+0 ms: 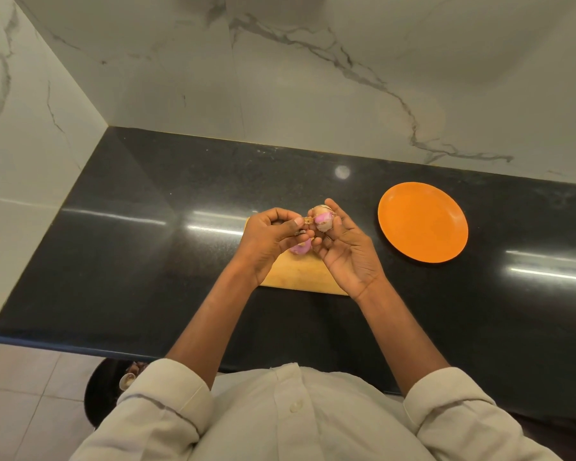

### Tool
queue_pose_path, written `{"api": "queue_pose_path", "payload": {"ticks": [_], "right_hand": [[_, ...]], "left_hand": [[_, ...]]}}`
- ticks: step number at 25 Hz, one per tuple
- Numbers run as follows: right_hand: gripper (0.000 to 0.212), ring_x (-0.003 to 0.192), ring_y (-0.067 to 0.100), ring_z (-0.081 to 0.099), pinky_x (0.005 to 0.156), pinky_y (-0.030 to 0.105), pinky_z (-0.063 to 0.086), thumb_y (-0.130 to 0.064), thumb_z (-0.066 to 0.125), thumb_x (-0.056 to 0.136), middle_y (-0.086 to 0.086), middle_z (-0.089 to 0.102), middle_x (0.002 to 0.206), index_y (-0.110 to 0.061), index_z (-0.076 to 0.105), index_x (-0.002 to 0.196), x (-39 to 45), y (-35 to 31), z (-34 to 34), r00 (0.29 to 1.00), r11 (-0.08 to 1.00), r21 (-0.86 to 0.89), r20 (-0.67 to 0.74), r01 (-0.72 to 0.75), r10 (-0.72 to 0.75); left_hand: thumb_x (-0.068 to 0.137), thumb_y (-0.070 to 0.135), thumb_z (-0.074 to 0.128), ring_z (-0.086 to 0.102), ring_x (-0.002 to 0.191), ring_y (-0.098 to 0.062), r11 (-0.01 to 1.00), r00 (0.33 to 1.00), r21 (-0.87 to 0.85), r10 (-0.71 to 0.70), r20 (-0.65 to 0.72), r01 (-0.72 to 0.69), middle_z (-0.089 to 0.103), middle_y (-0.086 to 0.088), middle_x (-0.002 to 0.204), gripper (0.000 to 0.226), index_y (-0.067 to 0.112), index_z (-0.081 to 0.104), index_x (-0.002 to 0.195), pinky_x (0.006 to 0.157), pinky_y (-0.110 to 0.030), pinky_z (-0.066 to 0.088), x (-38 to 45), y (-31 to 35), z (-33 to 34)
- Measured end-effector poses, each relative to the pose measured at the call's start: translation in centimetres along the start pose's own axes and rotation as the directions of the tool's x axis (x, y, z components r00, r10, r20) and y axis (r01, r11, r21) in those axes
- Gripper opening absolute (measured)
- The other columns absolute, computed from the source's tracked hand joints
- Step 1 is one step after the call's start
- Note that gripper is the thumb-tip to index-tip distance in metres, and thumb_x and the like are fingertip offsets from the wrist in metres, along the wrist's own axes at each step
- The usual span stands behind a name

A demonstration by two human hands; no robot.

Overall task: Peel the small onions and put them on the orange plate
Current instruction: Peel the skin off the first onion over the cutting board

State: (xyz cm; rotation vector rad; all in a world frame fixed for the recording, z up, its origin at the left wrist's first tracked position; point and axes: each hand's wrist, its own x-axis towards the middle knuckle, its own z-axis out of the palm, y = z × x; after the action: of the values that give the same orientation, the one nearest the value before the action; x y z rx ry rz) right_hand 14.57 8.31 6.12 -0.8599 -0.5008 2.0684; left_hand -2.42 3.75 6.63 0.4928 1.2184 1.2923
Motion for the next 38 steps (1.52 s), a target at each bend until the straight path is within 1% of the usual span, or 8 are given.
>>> {"api": "queue_pose_path", "payload": {"ticks": [6,9,16,21,25,28,33,38], "right_hand": [[0.037,0.100,0.023,0.066,0.087,0.035,0.052,-0.029,0.055,0.104,0.016,0.071,0.122,-0.008,0.068,0.131,0.0,0.3,-0.4,0.996,0.996,0.002,0.012,-0.084,0.084],[0.039,0.099,0.023,0.069,0.086,0.038,0.058,-0.033,0.053,0.108,0.016,0.073,0.118,-0.007,0.067,0.132,0.1,0.5,-0.5,0.995,0.994,-0.037,-0.013,-0.102,0.102],[0.032,0.092,0.020,0.073,0.073,0.030,0.050,-0.029,0.056,0.108,0.008,0.078,0.111,-0.012,0.068,0.132,-0.2,1.2,-1.1,0.995,0.923,-0.378,-0.089,-0.070,0.040],[0.029,0.110,0.024,0.071,0.082,0.034,0.054,-0.029,0.067,0.102,0.008,0.075,0.124,-0.023,0.073,0.130,-0.7,1.5,-1.4,0.999,0.860,-0.510,-0.051,-0.033,0.008],[0.030,0.113,0.021,0.071,0.084,0.033,0.056,-0.026,0.071,0.100,0.004,0.076,0.123,-0.023,0.073,0.129,-0.8,1.3,-1.2,0.999,0.831,-0.556,-0.037,0.005,-0.031],[0.032,0.111,0.021,0.074,0.083,0.029,0.059,-0.021,0.071,0.099,0.007,0.076,0.122,-0.018,0.072,0.131,-0.8,1.3,-1.0,0.998,0.841,-0.541,-0.036,0.032,-0.061],[0.035,0.113,0.024,0.074,0.097,0.043,0.062,-0.008,0.072,0.097,0.011,0.076,0.122,-0.012,0.070,0.132,-0.7,1.4,-1.2,0.995,0.856,-0.511,-0.021,0.077,-0.102],[0.032,0.118,0.027,0.071,0.102,0.045,0.060,-0.012,0.077,0.094,0.003,0.076,0.120,-0.024,0.077,0.124,-0.6,1.8,-1.5,0.991,0.756,-0.645,0.006,0.108,-0.136]], "left_hand": [[0.097,-0.008,0.070,0.078,0.086,-0.027,0.995,0.998,0.094,0.013,0.061,-0.019,0.072,-0.024,0.098,0.017,-0.005,0.067,0.114,0.080,-0.033,0.067,-0.2,0.0,-0.3],[0.097,-0.008,0.069,0.079,0.089,-0.027,0.986,0.997,0.163,0.011,0.072,-0.023,0.072,-0.029,0.104,0.023,-0.009,0.068,0.121,0.078,-0.031,0.065,-0.2,0.0,-0.9],[0.100,0.023,0.076,0.073,0.093,-0.012,0.810,0.992,0.576,0.129,0.013,-0.113,0.079,-0.006,0.101,0.015,0.009,0.078,0.106,0.090,-0.029,0.057,-0.9,-1.2,-1.5],[0.096,0.021,0.079,0.075,0.091,-0.009,0.770,0.967,0.609,0.254,-0.022,-0.189,0.079,0.001,0.096,0.011,0.016,0.081,0.106,0.079,-0.017,0.058,-0.9,-1.2,-0.3],[0.092,0.015,0.084,0.080,0.081,-0.025,0.848,0.970,0.499,0.238,-0.054,-0.181,0.080,-0.008,0.087,0.012,0.010,0.081,0.102,0.078,-0.032,0.066,-1.1,-1.4,-0.2],[0.092,0.011,0.082,0.075,0.080,-0.014,0.844,0.965,0.500,0.254,-0.056,-0.193,0.079,-0.002,0.084,0.009,0.010,0.082,0.101,0.076,-0.027,0.064,-1.2,-1.5,0.1],[0.093,0.009,0.081,0.078,0.095,-0.022,0.976,0.996,0.217,-0.015,-0.092,0.034,0.078,-0.013,0.109,0.027,0.009,0.074,0.120,0.089,-0.035,0.066,-1.2,-1.7,0.4],[0.087,0.009,0.085,0.078,0.087,-0.023,0.962,0.988,0.248,-0.084,-0.129,0.114,0.079,-0.017,0.103,0.030,-0.002,0.073,0.111,0.088,-0.038,0.067,-1.0,-1.6,0.5]]}}
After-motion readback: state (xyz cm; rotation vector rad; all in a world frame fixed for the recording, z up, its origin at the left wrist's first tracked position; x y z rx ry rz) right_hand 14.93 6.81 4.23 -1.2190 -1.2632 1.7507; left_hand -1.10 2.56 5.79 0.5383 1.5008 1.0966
